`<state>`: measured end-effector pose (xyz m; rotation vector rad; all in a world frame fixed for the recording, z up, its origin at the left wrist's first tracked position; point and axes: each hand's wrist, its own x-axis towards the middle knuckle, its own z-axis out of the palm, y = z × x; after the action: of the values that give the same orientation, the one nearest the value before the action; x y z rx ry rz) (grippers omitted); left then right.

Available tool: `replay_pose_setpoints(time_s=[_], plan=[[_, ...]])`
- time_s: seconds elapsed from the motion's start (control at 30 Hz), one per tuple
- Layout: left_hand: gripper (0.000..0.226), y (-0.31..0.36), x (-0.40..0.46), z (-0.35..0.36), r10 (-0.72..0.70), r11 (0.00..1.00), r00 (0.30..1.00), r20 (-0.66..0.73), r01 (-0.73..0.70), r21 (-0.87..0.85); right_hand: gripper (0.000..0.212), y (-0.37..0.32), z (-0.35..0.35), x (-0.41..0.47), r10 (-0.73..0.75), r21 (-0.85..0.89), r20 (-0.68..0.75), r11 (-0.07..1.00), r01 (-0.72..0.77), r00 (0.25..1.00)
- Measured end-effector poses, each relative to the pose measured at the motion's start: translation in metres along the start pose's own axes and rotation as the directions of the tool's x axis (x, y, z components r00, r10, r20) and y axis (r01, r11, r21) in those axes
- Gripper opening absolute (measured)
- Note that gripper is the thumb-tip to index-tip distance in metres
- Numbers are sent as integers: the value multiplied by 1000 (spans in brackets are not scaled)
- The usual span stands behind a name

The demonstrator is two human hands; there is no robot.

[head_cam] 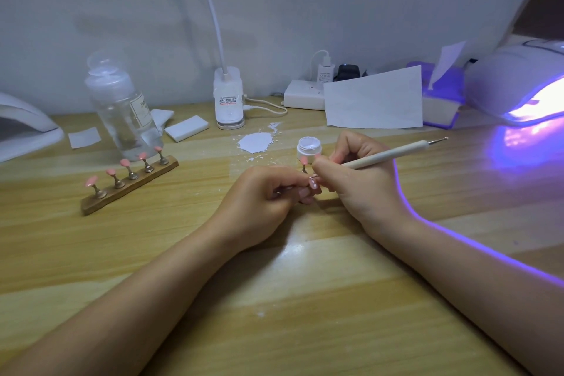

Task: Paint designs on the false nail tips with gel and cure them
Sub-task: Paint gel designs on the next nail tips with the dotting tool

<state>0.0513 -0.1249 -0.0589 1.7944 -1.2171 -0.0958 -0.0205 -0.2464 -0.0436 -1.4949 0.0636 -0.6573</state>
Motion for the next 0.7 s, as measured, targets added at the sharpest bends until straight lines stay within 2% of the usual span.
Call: replay_pose_setpoints(time_s=[0.7], plan=[[17,-1,-1,0,-16,1000,1000,1,16,-1,39,2,-1,1,-10,-8,-18,1000,10,1000]])
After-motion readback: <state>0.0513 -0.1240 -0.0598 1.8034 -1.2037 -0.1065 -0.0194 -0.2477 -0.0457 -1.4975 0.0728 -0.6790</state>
